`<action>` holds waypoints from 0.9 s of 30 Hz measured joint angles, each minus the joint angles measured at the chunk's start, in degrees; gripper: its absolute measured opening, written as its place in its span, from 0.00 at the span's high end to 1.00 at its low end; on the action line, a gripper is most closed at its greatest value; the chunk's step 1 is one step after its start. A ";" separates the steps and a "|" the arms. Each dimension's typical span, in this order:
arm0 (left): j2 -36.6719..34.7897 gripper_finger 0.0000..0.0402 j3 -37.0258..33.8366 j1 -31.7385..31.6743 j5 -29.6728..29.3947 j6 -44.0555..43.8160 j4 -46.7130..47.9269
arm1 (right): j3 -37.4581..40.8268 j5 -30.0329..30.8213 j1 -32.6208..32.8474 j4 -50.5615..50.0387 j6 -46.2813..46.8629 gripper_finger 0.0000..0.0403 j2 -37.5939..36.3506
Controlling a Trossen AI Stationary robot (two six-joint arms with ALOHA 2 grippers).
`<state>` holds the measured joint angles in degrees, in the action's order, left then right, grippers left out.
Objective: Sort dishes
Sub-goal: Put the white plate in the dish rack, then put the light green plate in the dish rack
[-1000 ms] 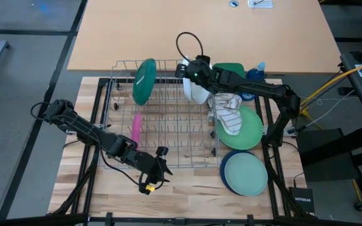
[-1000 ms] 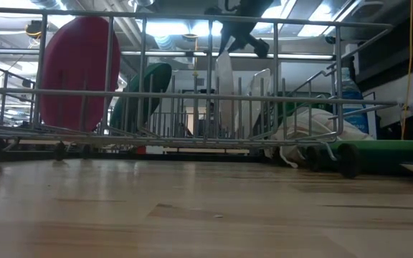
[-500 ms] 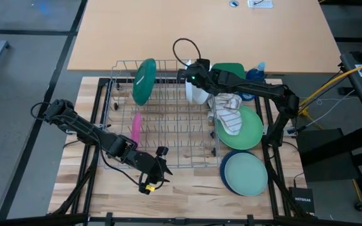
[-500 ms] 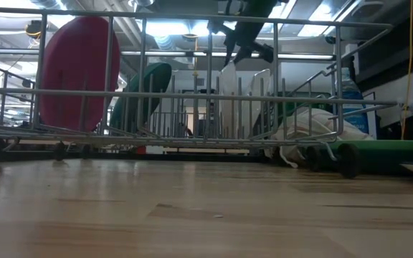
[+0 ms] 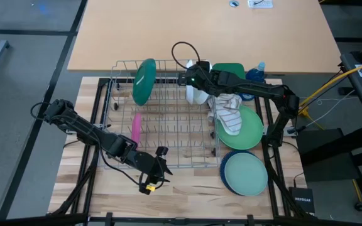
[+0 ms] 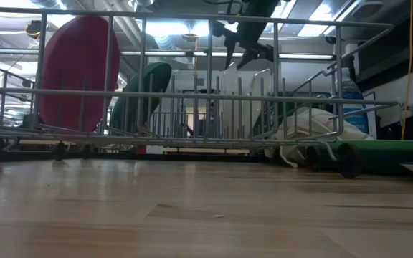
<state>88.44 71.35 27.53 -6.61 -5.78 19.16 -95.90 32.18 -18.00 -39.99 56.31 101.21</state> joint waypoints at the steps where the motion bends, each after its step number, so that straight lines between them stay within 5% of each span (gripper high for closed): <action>1: 0.00 0.71 0.00 0.00 0.00 -0.12 0.00 | 0.00 0.00 -0.02 0.00 -0.11 0.73 0.00; 13: 0.00 0.71 0.00 0.00 0.00 -0.26 0.03 | 0.00 1.25 -0.11 0.35 -11.56 0.71 -0.03; 27: 0.00 0.71 0.00 -0.01 0.00 -0.26 0.42 | 0.00 -0.87 -1.64 -2.64 -12.25 0.71 -2.80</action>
<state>88.44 71.35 27.52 -6.61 -6.04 19.57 -95.90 31.31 -19.64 -42.62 44.06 98.41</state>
